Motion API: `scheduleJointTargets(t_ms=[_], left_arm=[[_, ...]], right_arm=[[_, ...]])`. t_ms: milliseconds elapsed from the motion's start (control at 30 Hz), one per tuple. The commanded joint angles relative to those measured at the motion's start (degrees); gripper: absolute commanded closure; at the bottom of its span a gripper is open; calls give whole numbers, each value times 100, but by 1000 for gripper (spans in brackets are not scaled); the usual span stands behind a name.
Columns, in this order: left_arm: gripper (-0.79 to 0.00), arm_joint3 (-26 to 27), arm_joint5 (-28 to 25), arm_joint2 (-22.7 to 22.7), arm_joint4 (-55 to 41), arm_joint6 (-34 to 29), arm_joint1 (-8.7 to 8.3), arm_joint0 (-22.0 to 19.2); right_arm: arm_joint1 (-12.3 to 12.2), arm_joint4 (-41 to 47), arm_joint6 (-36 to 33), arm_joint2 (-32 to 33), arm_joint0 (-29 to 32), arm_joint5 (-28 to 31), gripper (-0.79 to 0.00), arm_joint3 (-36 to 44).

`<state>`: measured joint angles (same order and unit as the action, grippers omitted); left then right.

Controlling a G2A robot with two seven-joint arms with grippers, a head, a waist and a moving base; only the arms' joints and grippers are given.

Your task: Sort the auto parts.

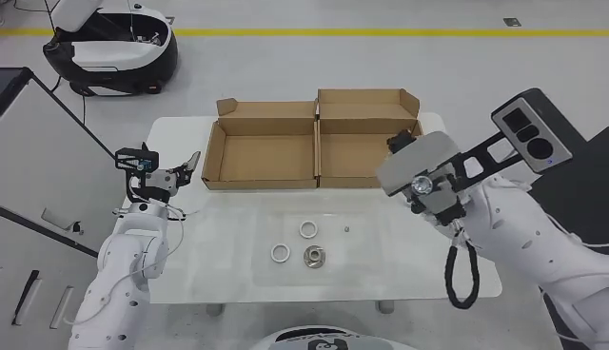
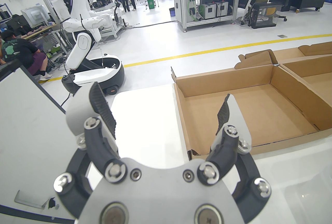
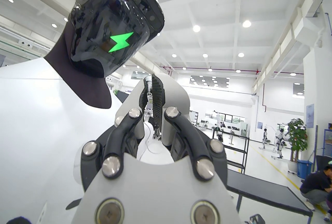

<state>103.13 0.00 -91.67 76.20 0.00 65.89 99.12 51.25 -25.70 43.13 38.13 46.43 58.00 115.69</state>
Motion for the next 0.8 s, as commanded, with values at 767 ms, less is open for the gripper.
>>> scheduleJointTargets(t_ms=[767], left_arm=[[-785,0,0,0,0,0,0,0]], right_arm=[[196,100,-1807,552,497,-147,0,-71]])
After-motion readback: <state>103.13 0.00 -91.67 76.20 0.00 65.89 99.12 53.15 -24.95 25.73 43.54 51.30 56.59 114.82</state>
